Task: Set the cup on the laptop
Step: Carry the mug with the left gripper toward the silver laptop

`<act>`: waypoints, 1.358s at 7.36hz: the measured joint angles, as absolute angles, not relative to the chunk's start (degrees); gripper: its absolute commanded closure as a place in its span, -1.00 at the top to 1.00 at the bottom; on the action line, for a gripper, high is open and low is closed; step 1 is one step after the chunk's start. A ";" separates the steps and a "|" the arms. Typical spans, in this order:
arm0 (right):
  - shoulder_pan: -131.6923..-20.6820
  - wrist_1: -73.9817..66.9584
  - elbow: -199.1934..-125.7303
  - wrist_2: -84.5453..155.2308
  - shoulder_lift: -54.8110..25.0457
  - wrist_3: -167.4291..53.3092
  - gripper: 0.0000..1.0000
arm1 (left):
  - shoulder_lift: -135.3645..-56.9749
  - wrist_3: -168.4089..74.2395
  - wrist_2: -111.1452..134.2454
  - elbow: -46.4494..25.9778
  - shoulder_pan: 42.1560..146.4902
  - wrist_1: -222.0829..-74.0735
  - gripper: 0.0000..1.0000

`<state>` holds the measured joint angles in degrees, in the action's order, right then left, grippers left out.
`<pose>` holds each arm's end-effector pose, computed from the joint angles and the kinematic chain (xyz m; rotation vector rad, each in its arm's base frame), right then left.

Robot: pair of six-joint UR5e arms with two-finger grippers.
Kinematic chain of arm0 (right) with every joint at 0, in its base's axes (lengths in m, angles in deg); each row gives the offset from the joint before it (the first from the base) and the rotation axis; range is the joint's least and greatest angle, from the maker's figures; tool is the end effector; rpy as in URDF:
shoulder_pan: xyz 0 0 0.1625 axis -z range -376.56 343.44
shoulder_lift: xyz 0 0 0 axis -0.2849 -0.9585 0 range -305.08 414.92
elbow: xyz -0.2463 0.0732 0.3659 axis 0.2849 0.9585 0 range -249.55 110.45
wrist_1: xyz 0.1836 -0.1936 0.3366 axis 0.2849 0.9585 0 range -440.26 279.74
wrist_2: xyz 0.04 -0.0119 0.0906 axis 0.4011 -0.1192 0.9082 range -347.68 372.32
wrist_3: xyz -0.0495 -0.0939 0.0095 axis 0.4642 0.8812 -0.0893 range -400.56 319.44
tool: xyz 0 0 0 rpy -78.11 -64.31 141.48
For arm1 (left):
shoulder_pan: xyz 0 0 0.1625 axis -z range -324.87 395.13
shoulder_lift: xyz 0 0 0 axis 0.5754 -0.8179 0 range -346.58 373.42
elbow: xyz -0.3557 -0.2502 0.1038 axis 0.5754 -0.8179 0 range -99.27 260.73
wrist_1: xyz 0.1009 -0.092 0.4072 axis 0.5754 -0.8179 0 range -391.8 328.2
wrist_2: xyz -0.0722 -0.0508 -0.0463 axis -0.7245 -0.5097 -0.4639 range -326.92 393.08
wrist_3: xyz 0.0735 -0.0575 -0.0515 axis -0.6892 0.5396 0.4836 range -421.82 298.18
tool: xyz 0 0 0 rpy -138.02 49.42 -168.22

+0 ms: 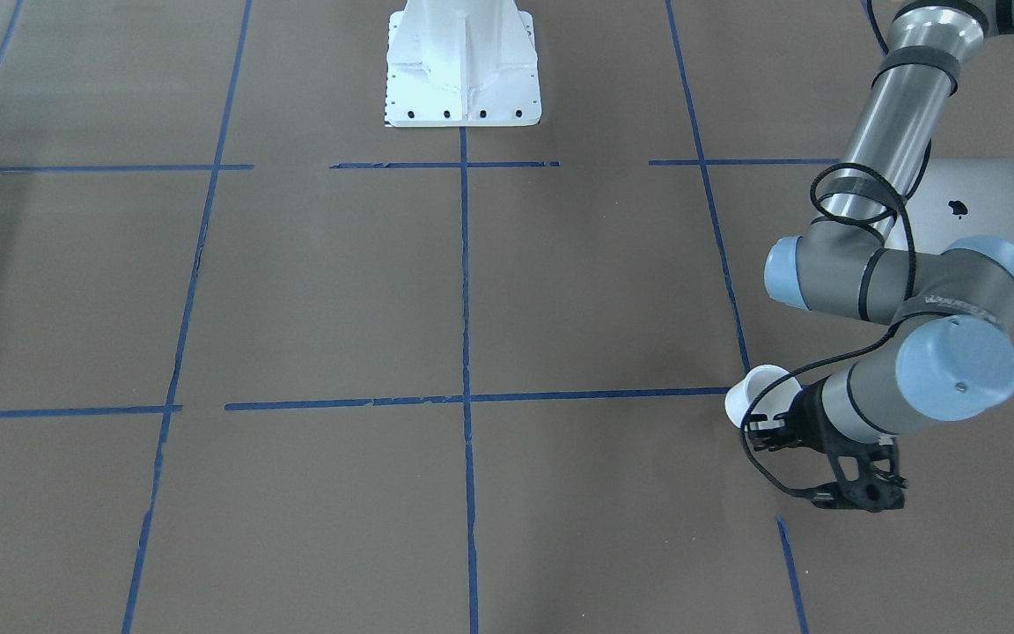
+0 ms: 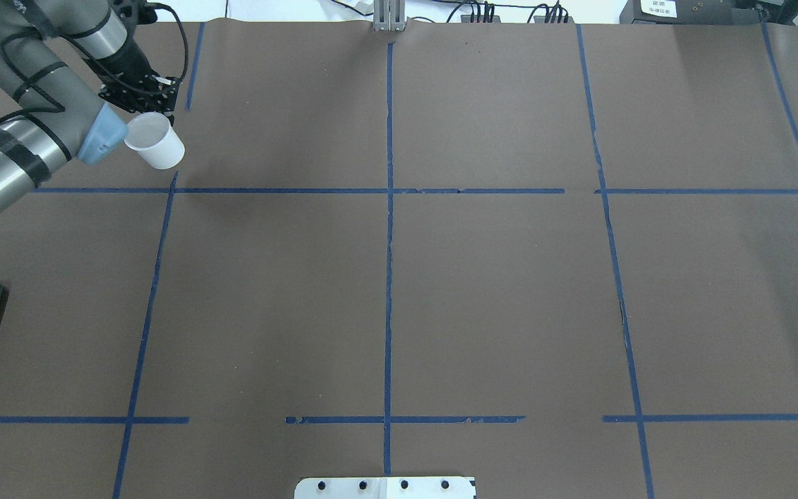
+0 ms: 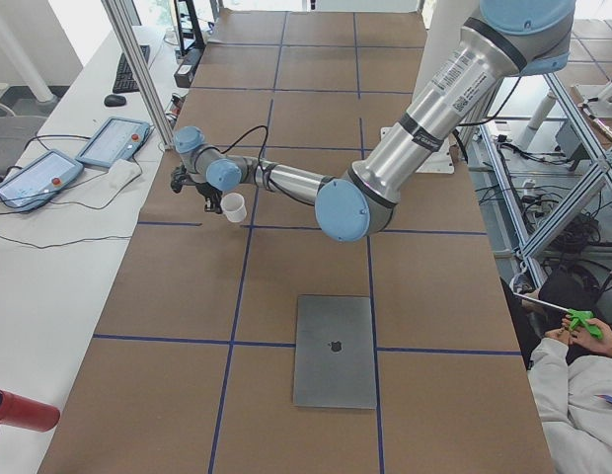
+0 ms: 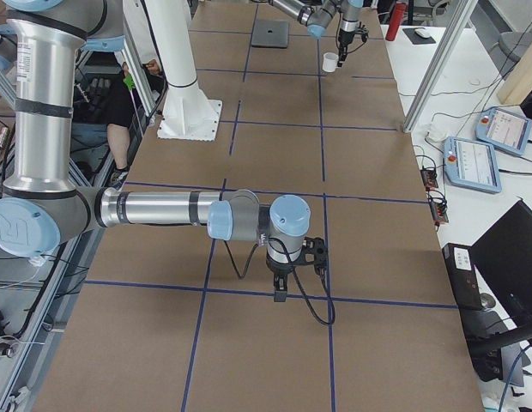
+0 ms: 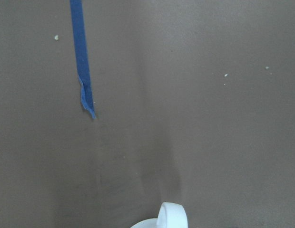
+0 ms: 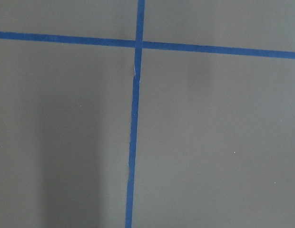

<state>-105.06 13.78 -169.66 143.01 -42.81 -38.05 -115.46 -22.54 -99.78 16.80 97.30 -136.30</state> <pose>0.0522 -0.4467 0.6723 -0.0216 -0.7103 -0.0566 0.3212 -0.7387 0.4437 -0.0269 0.8612 -0.0090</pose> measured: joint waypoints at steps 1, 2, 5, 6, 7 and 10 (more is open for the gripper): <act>-105.06 13.78 -169.66 143.01 -42.81 -38.05 1.00 | -112.72 -25.00 -99.95 11.98 99.45 -131.07 -1.00; -105.06 13.78 -169.66 143.00 -42.81 -38.07 1.00 | -110.00 -30.28 -99.96 6.51 101.90 -123.72 -1.00; -105.06 13.78 -169.66 142.93 -42.81 -38.10 1.00 | -96.11 -45.83 -100.07 -10.82 108.02 -108.21 -1.00; -105.06 13.78 -169.66 142.93 -42.81 -38.10 1.00 | -89.54 -48.78 -100.12 -16.27 109.07 -107.53 -1.00; -105.06 13.79 -169.66 142.93 -42.81 -38.08 1.00 | -83.15 -50.11 -100.20 -21.09 109.67 -108.73 -1.00; -105.06 13.78 -169.66 142.96 -42.81 -38.09 1.00 | -66.93 -48.50 -101.63 -24.61 110.02 -125.56 -1.00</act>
